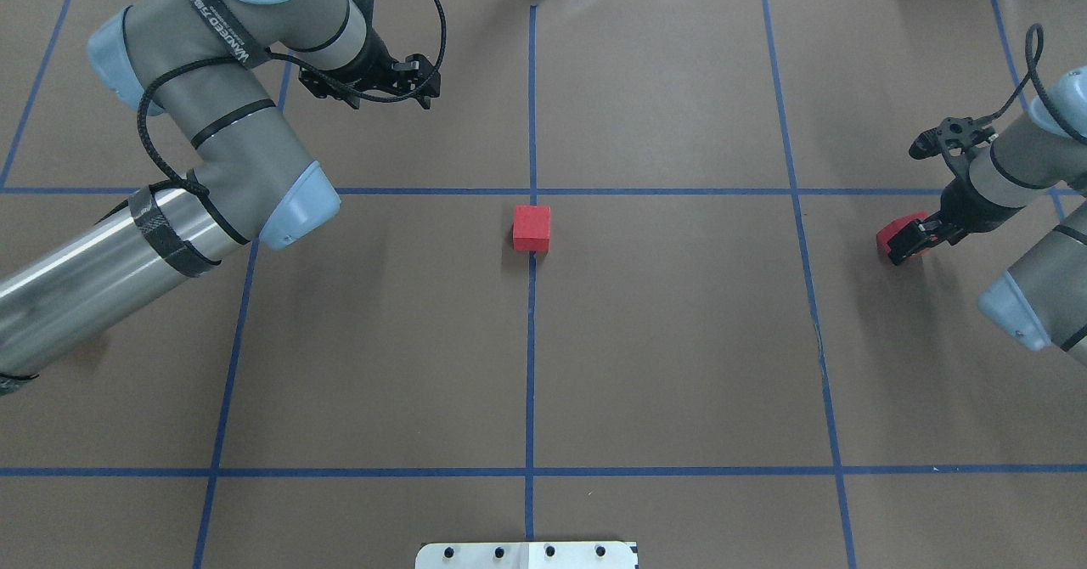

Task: Form red blocks into L shape at center
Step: 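Grasp the far red cube with the right gripper while the left arm withdraws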

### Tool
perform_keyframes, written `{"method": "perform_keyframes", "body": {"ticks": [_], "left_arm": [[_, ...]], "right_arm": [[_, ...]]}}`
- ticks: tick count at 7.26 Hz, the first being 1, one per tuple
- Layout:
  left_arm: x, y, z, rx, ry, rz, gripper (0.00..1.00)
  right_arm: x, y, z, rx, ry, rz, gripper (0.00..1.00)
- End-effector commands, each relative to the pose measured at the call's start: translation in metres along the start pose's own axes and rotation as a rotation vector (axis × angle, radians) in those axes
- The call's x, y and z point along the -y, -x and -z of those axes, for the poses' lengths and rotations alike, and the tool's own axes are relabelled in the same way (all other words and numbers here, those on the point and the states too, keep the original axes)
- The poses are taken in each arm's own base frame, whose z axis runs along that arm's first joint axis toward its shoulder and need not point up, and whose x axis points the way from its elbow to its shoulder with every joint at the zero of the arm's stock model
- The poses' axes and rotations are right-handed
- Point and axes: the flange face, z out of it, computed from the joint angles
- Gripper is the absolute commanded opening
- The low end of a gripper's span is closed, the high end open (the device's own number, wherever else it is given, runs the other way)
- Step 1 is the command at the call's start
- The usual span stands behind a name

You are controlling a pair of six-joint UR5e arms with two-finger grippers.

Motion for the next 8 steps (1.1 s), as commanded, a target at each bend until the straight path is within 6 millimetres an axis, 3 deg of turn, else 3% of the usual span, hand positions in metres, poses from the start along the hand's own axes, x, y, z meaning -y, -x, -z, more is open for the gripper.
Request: {"method": "perform_keyframes", "body": {"ticks": [1, 2, 3, 4, 5, 6, 7, 8], "left_arm": [[0.000, -0.001, 0.003, -0.005, -0.002, -0.002, 0.99], [0.000, -0.001, 0.004, -0.004, -0.004, -0.001, 0.99], [0.000, 0.017, 0.007, -0.006, 0.017, 0.004, 0.99], [-0.010, 0.067, 0.019, -0.016, 0.041, -0.075, 0.99], [-0.022, 0.129, 0.029, 0.010, 0.041, -0.144, 0.99], [-0.022, 0.175, 0.040, 0.041, 0.033, -0.198, 0.99], [-0.021, 0.217, 0.047, 0.033, 0.060, -0.215, 0.99], [-0.017, 0.254, 0.060, 0.026, 0.071, -0.220, 0.99]], "right_arm": [[0.002, 0.005, 0.008, 0.012, -0.013, 0.014, 0.00], [0.005, 0.011, 0.025, 0.022, -0.043, 0.013, 0.00], [0.003, 0.040, 0.061, 0.047, -0.091, 0.016, 0.00], [0.005, 0.067, 0.087, 0.086, -0.081, -0.027, 0.00], [0.027, 0.101, 0.117, 0.111, -0.083, -0.054, 0.00], [0.041, 0.165, 0.129, 0.143, -0.064, -0.123, 0.00], [0.046, 0.224, 0.128, 0.170, -0.058, -0.119, 0.00], [0.043, 0.295, 0.112, 0.148, -0.073, -0.120, 0.00]]}}
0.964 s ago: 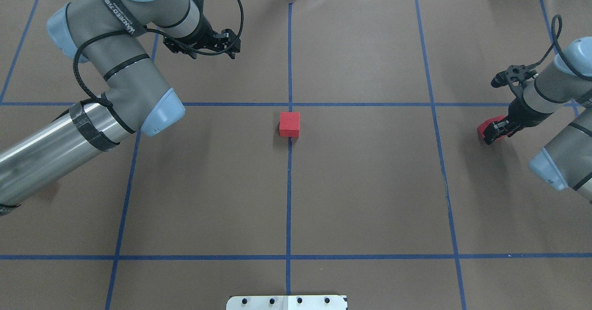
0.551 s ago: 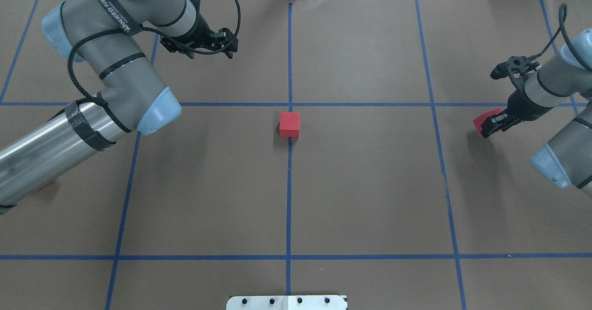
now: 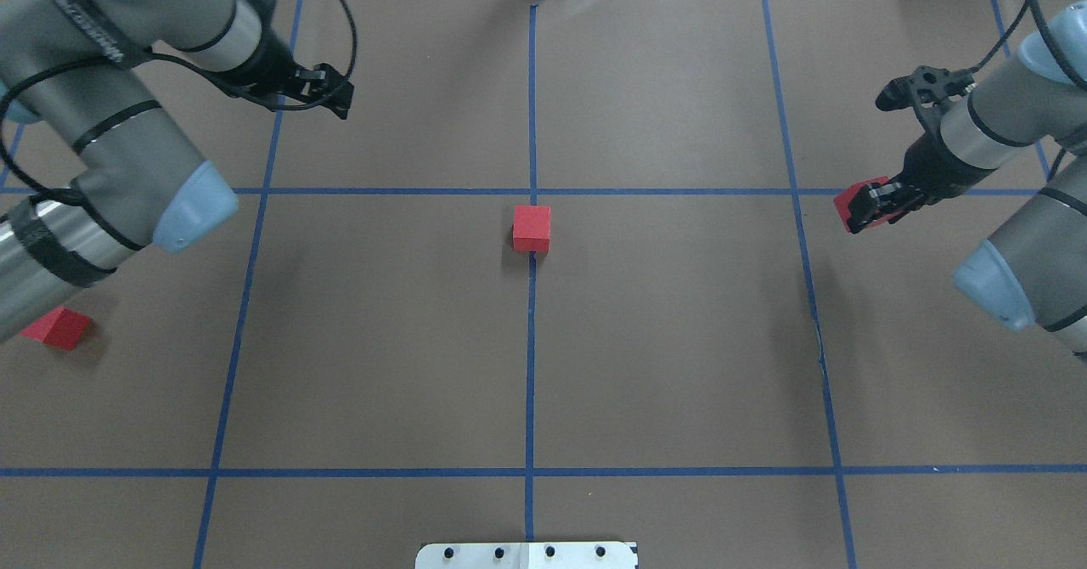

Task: Form red blocks into L shape at center
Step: 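Carry the red cube with the right gripper beside the center cube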

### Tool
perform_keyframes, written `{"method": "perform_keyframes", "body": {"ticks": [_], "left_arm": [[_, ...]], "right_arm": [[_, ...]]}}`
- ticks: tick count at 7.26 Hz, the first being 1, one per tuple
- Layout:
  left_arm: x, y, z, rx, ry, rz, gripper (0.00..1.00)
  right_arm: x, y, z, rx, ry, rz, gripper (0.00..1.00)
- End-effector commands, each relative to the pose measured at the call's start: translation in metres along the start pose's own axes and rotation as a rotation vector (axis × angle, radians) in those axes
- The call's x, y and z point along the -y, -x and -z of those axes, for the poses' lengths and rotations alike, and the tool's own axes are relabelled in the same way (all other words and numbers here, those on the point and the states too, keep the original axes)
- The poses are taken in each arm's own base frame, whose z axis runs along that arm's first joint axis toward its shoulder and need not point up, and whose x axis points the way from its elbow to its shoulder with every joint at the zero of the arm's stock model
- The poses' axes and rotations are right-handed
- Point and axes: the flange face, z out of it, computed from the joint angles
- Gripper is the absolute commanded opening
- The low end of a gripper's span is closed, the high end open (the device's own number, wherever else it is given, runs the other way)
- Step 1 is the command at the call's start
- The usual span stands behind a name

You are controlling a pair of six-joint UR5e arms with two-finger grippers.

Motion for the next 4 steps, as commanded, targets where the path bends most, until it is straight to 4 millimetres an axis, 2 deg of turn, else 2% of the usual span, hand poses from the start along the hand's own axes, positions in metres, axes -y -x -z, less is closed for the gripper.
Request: {"method": "perform_keyframes", "body": {"ticks": [1, 2, 4], "left_arm": [[-0.023, 0.092, 0.020, -0.010, 0.036, -0.034, 0.99], [-0.033, 0.122, 0.026, -0.010, 0.046, -0.062, 0.99], [-0.039, 0.132, 0.024, -0.003, 0.054, -0.059, 0.99]], "right_arm": [[-0.025, 0.147, -0.037, 0.004, -0.026, -0.026, 0.00], [-0.040, 0.190, -0.048, 0.006, -0.048, -0.016, 0.00], [-0.061, 0.246, -0.081, -0.005, -0.037, -0.027, 0.00]]}}
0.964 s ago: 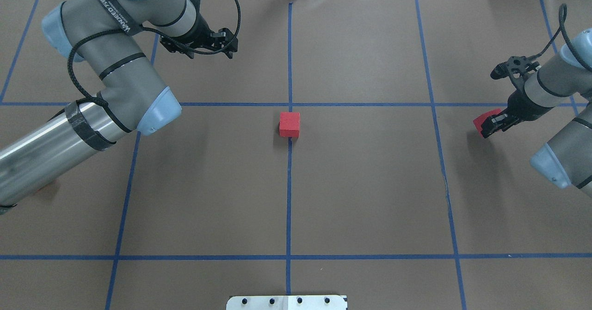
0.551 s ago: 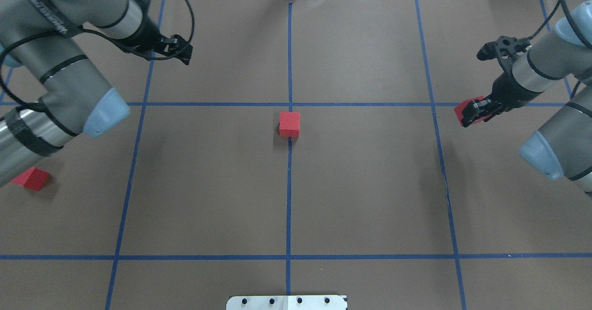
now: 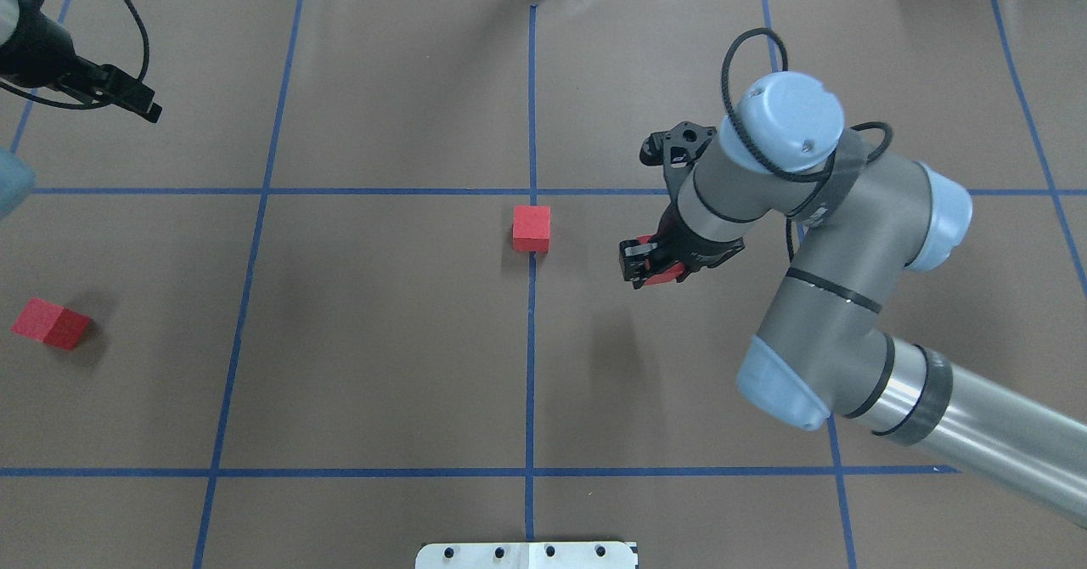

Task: Form red blocks into L shape at center
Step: 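Carry the red cube with the right gripper beside the center cube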

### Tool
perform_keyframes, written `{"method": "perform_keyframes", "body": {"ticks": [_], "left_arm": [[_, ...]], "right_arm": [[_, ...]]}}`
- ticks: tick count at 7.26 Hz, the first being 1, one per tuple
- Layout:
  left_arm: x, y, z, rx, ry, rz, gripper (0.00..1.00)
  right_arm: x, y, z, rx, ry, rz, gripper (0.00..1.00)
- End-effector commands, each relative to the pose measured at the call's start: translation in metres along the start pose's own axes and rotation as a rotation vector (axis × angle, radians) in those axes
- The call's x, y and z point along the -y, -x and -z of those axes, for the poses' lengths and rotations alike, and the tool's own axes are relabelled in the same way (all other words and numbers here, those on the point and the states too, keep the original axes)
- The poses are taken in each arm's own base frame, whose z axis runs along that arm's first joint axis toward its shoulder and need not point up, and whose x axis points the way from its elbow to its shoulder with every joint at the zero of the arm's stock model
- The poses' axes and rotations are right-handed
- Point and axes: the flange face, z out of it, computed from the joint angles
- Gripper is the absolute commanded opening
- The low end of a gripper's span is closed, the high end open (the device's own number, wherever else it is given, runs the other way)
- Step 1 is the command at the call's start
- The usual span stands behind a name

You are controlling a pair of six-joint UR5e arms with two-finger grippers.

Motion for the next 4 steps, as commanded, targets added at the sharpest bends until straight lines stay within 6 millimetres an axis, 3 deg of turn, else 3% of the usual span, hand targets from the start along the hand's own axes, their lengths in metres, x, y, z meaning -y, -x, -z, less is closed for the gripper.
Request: {"method": "perform_keyframes", "body": {"ticks": [1, 2, 4], "left_arm": [[-0.015, 0.027, 0.001, 0.013, 0.006, -0.008, 0.99], [-0.018, 0.035, 0.004, 0.017, 0.004, -0.013, 0.99], [-0.018, 0.035, 0.004, 0.017, 0.004, -0.013, 0.99]], "right_arm": [[0.000, 0.067, -0.030, -0.021, -0.010, -0.022, 0.00], [0.015, 0.088, -0.040, -0.033, -0.004, -0.042, 0.00], [0.027, 0.092, -0.057, -0.055, 0.004, -0.054, 0.00]]}}
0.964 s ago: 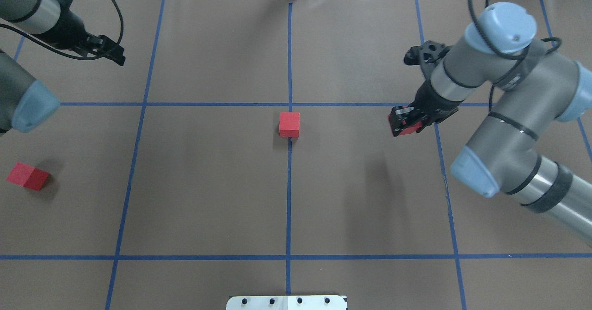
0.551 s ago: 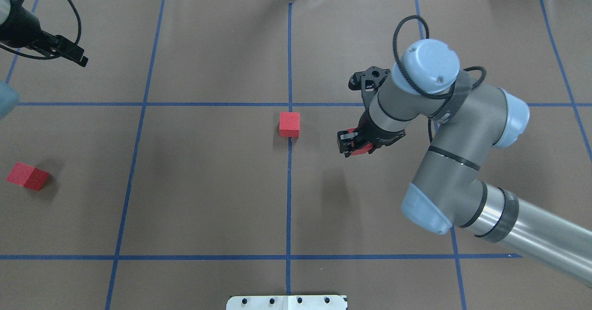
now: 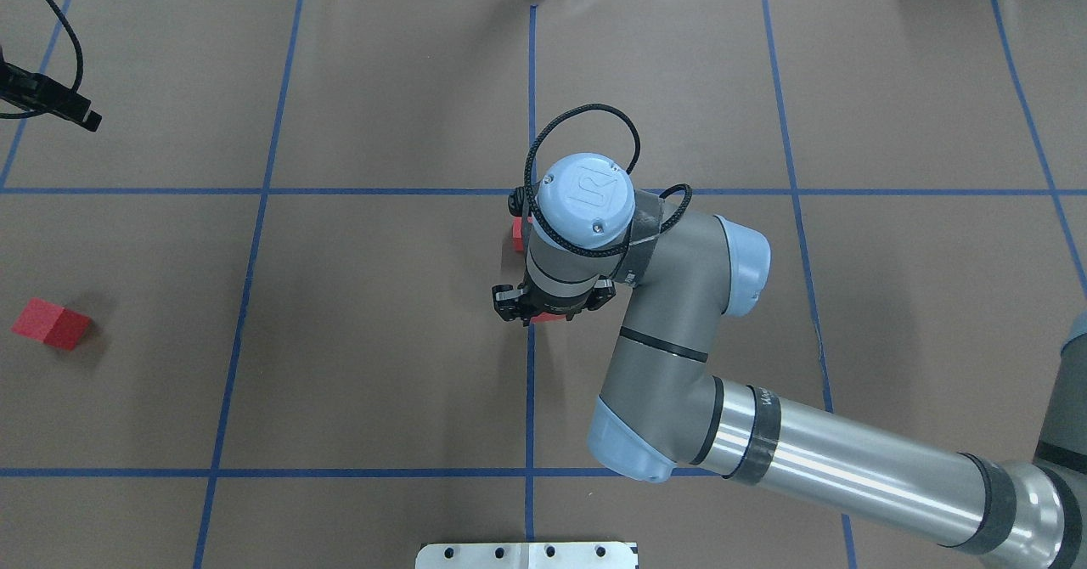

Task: Form red blocks into L shape at center
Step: 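Carry the red cube with the right gripper beside the center cube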

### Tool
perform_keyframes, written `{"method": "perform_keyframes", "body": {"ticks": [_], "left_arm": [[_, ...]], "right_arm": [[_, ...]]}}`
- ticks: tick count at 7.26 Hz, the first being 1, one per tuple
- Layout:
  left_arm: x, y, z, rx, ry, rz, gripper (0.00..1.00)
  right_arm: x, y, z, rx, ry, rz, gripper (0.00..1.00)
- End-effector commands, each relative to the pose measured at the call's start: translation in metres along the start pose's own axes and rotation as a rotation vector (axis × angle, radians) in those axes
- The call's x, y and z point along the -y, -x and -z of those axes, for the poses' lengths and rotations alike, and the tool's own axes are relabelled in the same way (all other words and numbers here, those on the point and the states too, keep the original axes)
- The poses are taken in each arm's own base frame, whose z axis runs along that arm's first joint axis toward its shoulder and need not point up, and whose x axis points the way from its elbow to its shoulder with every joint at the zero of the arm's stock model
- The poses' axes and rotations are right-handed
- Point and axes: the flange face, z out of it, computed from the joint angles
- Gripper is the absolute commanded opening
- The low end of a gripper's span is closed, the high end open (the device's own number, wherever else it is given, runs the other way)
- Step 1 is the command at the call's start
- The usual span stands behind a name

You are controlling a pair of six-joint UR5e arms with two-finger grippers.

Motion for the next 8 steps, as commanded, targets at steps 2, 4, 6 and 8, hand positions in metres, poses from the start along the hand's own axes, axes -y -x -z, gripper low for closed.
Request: {"method": "perform_keyframes", "body": {"ticks": [2, 4, 6, 8], "left_arm": [[-0.001, 0.001, 0.002, -0.013, 0.002, -0.001, 0.99], [-0.002, -0.001, 0.002, -0.025, 0.006, -0.001, 0.99], [-0.001, 0.000, 0.002, -0.025, 0.005, 0.000, 0.99], [-0.001, 0.000, 0.002, -0.026, 0.005, 0.002, 0.99]], "right_arm": [[0.016, 0.007, -0.020, -0.034, 0.010, -0.022, 0.00], [0.029, 0.003, -0.022, -0.027, -0.008, -0.067, 0.00], [0.046, 0.004, -0.022, -0.033, -0.032, -0.092, 0.00], [0.050, 0.008, -0.023, -0.038, -0.032, -0.096, 0.00]]}}
